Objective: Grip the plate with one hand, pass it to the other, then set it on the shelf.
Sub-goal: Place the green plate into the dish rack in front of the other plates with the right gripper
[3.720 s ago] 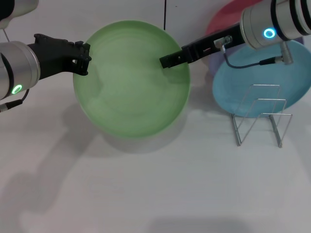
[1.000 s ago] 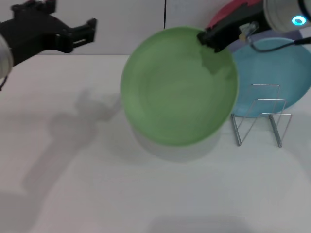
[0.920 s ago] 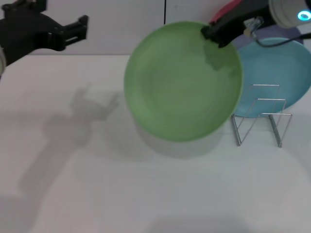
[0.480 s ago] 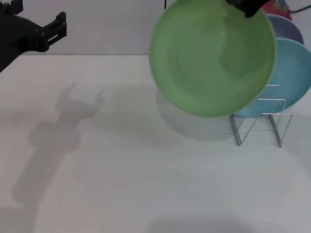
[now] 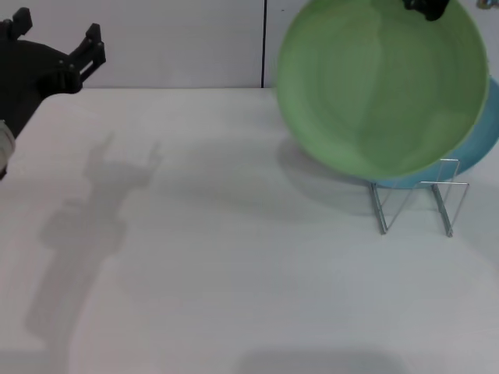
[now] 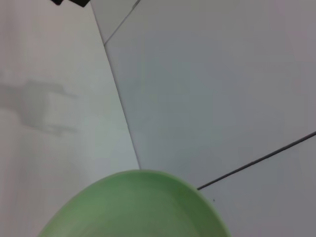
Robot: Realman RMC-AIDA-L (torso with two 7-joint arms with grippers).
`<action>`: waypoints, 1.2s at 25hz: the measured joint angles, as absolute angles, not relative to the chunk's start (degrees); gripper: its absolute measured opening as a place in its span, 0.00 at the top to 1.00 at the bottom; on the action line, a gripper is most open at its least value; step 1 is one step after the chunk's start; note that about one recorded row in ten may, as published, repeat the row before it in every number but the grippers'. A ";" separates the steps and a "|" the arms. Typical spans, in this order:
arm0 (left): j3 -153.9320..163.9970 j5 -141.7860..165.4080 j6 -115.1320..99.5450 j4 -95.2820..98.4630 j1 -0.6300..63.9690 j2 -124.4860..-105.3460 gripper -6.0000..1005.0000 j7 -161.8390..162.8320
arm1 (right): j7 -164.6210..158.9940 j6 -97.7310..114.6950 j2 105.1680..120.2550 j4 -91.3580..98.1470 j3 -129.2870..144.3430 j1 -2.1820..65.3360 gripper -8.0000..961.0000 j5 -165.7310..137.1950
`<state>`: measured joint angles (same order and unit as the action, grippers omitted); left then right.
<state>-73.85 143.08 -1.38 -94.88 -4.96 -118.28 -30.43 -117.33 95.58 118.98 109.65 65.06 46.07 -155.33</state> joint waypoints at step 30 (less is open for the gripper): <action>-64.18 142.96 -18.55 -83.59 -2.51 -118.47 0.14 -28.36 | -88.86 98.26 119.33 113.43 58.94 40.21 0.95 -151.75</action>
